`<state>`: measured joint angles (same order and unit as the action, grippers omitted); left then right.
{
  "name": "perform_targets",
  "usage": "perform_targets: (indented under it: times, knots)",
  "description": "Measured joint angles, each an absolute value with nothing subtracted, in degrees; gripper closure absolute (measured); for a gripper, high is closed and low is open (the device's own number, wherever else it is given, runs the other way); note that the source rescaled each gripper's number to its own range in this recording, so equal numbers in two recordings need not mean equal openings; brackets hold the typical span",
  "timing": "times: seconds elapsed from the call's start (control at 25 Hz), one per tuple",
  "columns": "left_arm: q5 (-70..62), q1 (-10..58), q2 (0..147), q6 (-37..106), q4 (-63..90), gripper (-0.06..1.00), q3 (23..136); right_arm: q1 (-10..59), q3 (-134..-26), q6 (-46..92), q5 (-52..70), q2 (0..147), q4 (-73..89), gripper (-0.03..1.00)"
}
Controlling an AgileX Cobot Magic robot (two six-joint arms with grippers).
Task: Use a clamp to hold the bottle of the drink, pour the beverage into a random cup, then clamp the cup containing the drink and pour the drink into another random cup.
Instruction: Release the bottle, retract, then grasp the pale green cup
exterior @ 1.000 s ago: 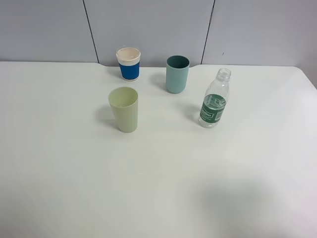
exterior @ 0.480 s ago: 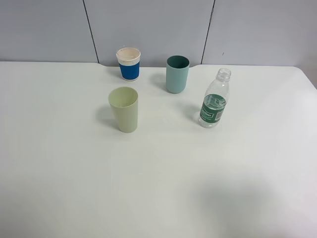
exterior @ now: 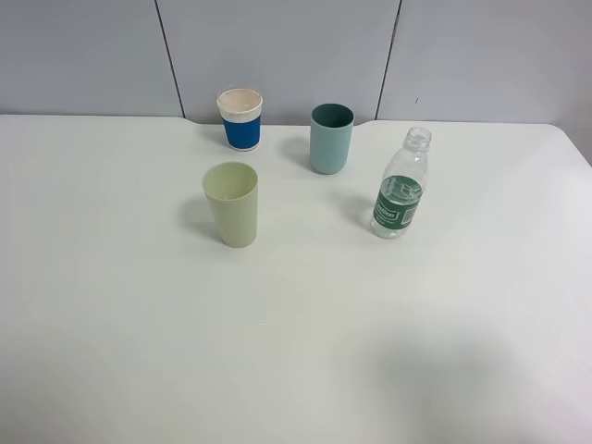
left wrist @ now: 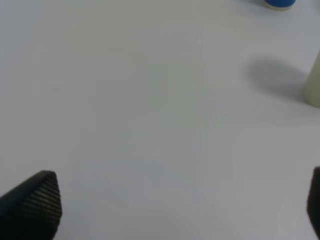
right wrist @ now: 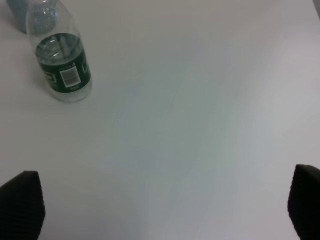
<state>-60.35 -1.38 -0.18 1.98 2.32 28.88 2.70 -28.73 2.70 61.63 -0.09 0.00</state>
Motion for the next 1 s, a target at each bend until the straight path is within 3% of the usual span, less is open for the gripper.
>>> perform_targets:
  times: [1.0]
  knots:
    - [-60.35,-1.38,-0.18,1.98,2.10,-0.06,28.88,1.82,-28.73,2.70,61.63,-0.09,0.00,0.03]
